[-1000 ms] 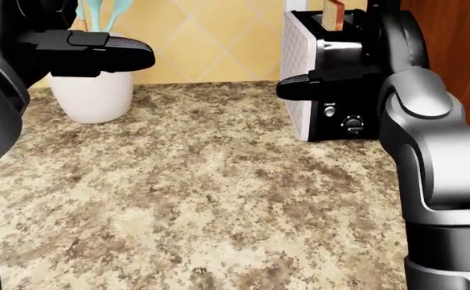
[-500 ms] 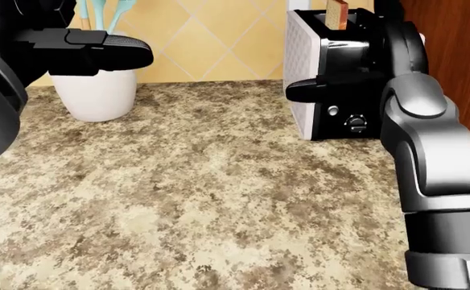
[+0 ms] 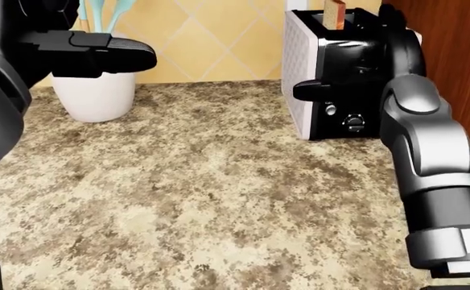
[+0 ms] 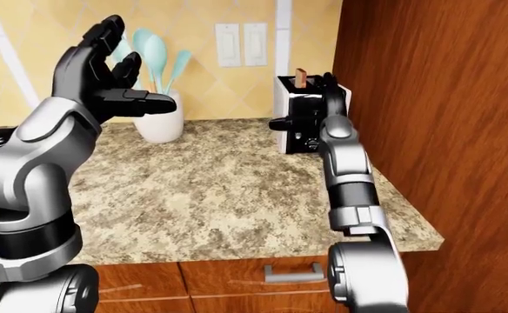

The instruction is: Push down the lever of the toaster to turn it on.

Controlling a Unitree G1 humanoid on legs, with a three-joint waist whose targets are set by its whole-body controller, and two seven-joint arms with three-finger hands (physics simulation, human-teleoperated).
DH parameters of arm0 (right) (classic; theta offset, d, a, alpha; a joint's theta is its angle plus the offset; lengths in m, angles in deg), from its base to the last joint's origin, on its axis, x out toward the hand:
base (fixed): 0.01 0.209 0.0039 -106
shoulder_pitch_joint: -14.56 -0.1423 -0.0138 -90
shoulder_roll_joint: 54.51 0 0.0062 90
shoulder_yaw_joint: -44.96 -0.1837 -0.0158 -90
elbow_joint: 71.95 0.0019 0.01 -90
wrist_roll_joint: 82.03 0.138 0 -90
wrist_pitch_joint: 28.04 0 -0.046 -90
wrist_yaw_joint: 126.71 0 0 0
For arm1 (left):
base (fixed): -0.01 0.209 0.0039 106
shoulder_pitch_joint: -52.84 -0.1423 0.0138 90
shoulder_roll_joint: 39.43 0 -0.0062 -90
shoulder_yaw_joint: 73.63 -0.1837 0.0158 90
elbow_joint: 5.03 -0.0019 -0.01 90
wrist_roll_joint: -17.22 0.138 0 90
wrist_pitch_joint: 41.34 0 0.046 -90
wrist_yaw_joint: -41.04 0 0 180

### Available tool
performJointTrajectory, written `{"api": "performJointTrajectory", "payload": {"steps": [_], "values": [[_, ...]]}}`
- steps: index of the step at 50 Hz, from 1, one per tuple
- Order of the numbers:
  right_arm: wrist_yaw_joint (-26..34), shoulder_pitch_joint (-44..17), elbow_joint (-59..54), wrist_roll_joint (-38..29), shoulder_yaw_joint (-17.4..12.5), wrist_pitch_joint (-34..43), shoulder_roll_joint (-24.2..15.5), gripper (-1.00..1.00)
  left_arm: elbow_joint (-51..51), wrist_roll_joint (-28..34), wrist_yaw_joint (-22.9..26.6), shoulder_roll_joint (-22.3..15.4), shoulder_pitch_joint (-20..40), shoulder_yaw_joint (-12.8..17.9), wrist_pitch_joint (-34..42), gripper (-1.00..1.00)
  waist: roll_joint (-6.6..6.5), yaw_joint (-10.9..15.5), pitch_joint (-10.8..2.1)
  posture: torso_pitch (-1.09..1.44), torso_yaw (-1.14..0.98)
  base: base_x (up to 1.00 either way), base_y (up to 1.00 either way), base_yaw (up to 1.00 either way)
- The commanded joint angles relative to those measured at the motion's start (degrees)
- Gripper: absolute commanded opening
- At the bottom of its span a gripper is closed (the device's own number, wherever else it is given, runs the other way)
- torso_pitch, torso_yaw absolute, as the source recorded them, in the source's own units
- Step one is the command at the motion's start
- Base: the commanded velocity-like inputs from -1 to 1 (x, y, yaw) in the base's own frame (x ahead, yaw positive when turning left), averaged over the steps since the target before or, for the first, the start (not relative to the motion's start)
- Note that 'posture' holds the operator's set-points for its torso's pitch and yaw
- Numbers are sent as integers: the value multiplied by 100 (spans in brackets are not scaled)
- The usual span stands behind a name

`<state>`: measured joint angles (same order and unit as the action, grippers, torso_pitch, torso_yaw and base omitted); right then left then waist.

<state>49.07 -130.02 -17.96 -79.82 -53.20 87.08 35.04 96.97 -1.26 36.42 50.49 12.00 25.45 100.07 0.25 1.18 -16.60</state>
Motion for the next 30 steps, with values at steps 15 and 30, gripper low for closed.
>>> {"api": "performJointTrajectory", "payload": {"steps": [15,30], "values": [[36,-623,-830,24,30,-749,-79,100,151,-2,-12,-58,205,60,-141,100,1,-7,-79,-41,0,0,0,0],[84,-1004,-1659,-53,36,-1116,-104,100,164,-21,-24,-58,213,66,-141,100,-8,-3,-76,-41,0,0,0,0]]}}
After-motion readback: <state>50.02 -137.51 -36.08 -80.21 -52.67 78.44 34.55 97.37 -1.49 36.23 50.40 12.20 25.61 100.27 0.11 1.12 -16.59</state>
